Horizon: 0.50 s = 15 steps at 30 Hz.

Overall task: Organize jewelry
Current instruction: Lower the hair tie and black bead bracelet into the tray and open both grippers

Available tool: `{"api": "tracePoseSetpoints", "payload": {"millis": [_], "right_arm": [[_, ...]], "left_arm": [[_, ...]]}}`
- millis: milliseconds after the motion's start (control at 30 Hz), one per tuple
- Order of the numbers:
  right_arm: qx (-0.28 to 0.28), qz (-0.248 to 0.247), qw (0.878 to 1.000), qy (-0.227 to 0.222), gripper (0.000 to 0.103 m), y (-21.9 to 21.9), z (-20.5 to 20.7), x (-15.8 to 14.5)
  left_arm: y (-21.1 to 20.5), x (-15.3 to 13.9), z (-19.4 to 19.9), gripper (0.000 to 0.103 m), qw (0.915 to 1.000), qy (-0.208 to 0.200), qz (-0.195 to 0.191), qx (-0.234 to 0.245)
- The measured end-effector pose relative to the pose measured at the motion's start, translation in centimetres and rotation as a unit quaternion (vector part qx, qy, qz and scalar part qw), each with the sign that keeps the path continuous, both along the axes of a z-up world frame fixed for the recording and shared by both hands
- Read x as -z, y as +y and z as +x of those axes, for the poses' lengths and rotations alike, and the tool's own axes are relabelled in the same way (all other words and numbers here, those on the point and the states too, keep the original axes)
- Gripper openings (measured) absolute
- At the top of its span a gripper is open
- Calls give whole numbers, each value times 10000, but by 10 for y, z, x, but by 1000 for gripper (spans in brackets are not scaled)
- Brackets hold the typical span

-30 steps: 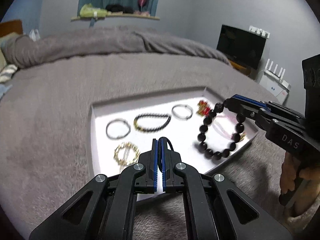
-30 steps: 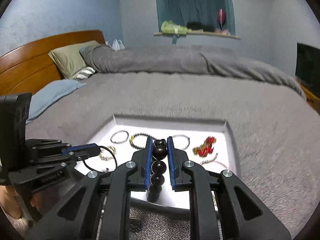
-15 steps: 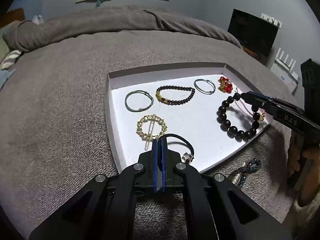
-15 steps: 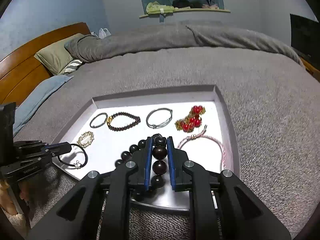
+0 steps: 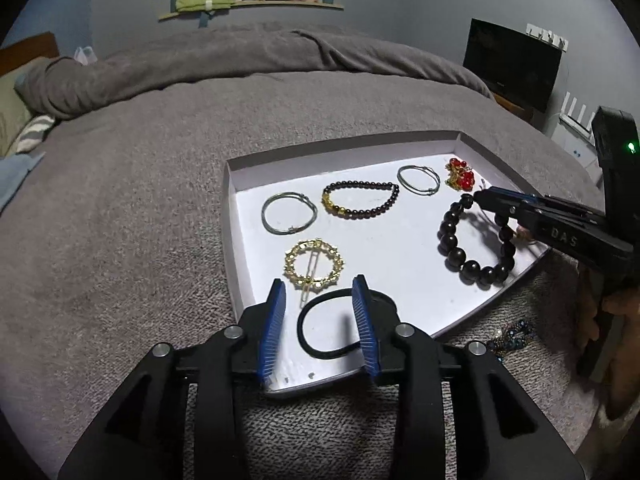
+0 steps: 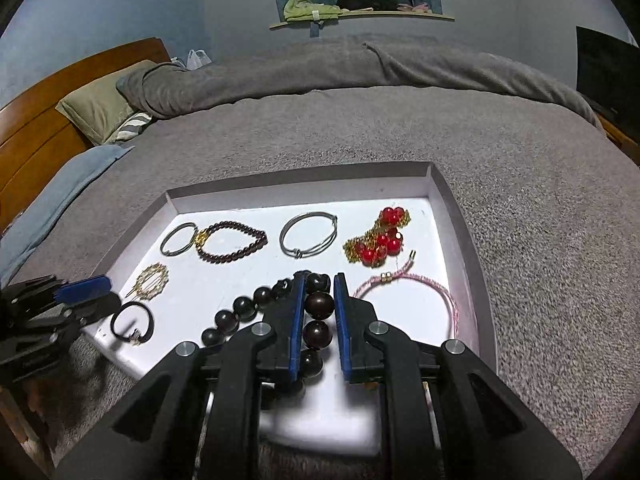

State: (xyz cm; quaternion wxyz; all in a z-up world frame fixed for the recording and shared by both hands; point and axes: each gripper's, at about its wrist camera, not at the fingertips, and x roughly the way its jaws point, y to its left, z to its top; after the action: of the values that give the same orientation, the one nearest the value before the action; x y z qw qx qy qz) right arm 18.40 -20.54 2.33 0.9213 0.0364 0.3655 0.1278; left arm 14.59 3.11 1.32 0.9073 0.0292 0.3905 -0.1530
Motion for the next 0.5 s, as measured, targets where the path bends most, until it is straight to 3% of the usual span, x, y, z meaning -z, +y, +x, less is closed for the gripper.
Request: {"api": "tracePoseSetpoints", "payload": {"millis": [400,500], "right_arm": [[81,38,9999,57,18,-2,10,5],[143,-21,9999,-93,38,-2,5,1]], "left_arm": [[3,-6,-3,36,9998,-131,-127,-39],[3,-7,-4,37,9997,-184,-125,-62]]}}
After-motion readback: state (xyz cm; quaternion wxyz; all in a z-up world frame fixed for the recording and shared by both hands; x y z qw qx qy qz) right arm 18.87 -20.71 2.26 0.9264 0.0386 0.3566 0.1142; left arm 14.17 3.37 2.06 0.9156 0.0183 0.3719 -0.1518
